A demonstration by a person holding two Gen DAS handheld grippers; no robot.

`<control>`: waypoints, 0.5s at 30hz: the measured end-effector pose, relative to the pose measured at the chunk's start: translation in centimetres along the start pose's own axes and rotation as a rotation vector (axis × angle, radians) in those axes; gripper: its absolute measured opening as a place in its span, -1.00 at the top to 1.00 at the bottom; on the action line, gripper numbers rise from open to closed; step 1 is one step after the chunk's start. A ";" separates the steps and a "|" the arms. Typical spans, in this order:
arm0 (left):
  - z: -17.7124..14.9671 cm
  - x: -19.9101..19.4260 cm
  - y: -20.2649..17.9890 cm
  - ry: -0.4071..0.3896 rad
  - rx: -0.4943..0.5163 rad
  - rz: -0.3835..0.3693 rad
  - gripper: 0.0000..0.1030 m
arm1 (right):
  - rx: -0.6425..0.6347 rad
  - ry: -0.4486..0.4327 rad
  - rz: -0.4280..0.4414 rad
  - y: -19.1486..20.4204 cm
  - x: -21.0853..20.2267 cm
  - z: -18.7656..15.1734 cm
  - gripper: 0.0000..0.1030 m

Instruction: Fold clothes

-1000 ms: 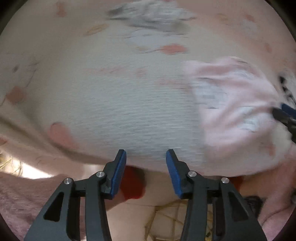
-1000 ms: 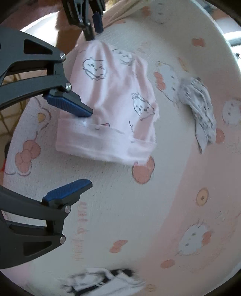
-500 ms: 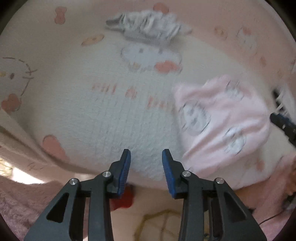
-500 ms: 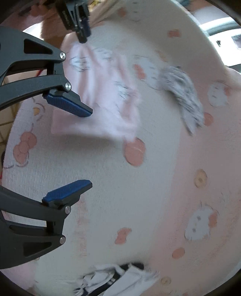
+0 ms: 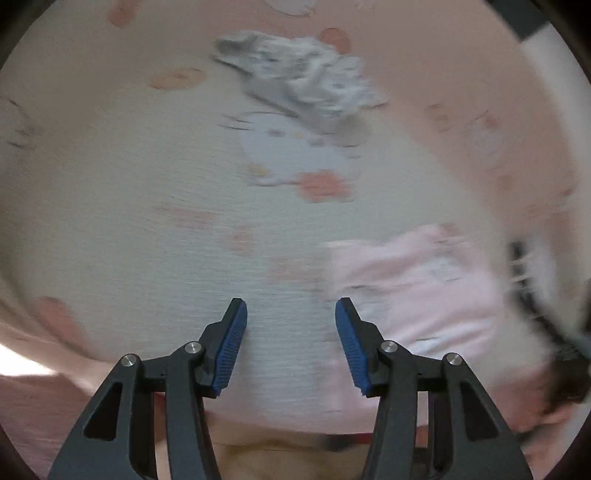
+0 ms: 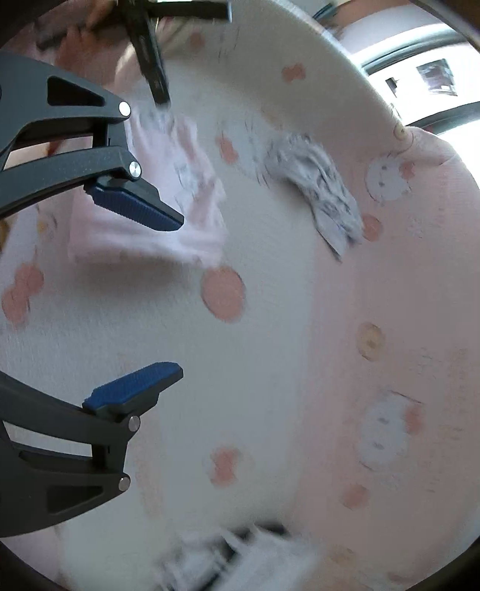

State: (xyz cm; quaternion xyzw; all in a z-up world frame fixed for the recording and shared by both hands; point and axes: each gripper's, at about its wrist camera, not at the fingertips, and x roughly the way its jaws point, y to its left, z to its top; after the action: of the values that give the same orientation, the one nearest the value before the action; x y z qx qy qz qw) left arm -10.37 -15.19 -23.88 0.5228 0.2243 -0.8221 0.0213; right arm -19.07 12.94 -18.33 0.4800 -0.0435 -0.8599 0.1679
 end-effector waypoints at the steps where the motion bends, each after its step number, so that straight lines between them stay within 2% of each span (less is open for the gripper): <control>1: -0.3 -0.1 -0.3 0.005 -0.012 -0.062 -0.03 | 0.013 0.037 0.028 0.1 1.0 0.0 -0.47; 2: -0.6 -0.2 -0.6 0.012 -0.020 -0.116 -0.03 | 0.009 0.072 0.049 0.5 2.0 0.0 -0.47; 4: -0.3 1.1 -1.6 0.037 -0.016 -0.140 -0.03 | -0.039 0.108 0.066 1.7 3.6 0.3 -0.47; 7: -1.8 -0.6 -2.8 0.033 0.055 -0.056 0.00 | -0.094 0.117 0.034 2.6 4.6 0.2 -0.54; 8: -1.7 -0.5 -2.6 0.036 0.041 -0.072 0.00 | -0.108 0.119 0.023 2.7 4.8 0.1 -0.55; 10: -1.5 -0.2 -2.3 0.043 0.013 -0.103 0.01 | -0.067 0.133 0.041 2.0 4.8 0.2 -0.60; 15: -1.0 0.6 -1.6 0.061 -0.055 -0.183 -0.01 | 0.050 0.227 0.158 0.4 5.9 -0.5 -0.63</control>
State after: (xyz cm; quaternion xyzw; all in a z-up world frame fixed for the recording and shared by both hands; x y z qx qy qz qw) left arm -10.20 -13.24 -24.20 0.5240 0.2941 -0.7980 -0.0463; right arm -21.42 10.68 -23.28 0.5733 -0.0834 -0.7828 0.2271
